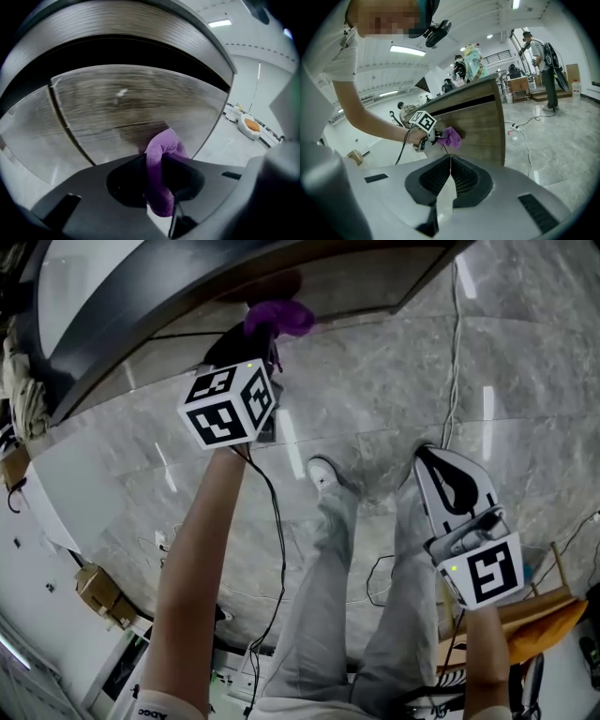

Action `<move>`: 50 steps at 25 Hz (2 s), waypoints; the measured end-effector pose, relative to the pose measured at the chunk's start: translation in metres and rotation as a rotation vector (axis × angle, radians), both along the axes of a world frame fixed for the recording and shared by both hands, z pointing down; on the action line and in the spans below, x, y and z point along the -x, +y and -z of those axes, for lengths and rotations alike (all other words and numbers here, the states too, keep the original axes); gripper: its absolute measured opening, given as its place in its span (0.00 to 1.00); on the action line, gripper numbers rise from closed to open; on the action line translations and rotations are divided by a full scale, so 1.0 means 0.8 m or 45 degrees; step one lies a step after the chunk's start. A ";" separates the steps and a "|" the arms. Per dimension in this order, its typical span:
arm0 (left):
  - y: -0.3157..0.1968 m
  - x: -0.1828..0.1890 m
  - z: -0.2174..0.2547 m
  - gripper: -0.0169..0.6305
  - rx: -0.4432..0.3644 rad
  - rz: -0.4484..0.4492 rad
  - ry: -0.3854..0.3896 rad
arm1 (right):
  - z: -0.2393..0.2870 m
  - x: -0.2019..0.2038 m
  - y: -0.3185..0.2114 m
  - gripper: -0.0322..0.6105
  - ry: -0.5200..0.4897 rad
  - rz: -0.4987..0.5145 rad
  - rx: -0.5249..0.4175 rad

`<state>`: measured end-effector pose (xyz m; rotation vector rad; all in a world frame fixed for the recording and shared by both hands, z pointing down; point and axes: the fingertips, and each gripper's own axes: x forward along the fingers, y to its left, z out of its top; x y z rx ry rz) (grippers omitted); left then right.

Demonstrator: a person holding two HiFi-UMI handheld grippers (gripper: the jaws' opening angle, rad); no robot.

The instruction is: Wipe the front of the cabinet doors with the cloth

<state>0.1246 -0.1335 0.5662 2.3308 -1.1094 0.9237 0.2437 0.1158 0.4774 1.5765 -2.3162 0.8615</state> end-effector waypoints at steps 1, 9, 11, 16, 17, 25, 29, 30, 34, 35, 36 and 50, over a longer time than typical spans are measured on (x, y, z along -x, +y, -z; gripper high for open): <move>-0.004 0.016 -0.001 0.16 0.002 0.024 -0.004 | 0.000 0.008 -0.004 0.09 0.002 0.016 0.000; -0.031 0.114 0.001 0.16 -0.012 0.188 -0.043 | -0.004 0.052 -0.014 0.09 0.004 0.082 0.006; -0.033 0.130 0.005 0.16 -0.027 0.228 -0.062 | -0.001 0.058 -0.015 0.09 -0.003 0.096 -0.001; -0.021 0.135 0.017 0.16 -0.040 0.270 -0.089 | 0.013 0.046 -0.009 0.09 -0.036 0.090 -0.033; -0.014 0.128 0.019 0.16 -0.035 0.267 -0.090 | 0.016 0.038 -0.006 0.09 -0.042 0.078 -0.038; 0.101 -0.028 0.000 0.16 0.068 0.078 -0.071 | 0.028 -0.067 0.056 0.09 -0.010 0.123 -0.037; 0.128 -0.118 -0.010 0.16 0.085 -0.042 -0.023 | 0.018 -0.114 0.094 0.09 0.058 0.142 0.005; 0.131 -0.138 -0.016 0.16 0.088 -0.074 -0.017 | 0.011 -0.126 0.102 0.09 0.070 0.122 0.020; 0.135 -0.201 -0.054 0.16 0.123 -0.183 -0.011 | -0.024 -0.165 0.117 0.09 0.091 -0.032 0.068; 0.134 -0.213 -0.064 0.16 0.132 -0.205 -0.010 | -0.032 -0.172 0.117 0.09 0.091 -0.084 0.075; 0.132 -0.222 -0.074 0.16 0.140 -0.224 -0.008 | -0.039 -0.177 0.116 0.09 0.090 -0.131 0.079; 0.062 -0.234 -0.127 0.16 0.150 -0.463 -0.022 | -0.083 -0.124 0.060 0.09 0.043 -0.451 0.061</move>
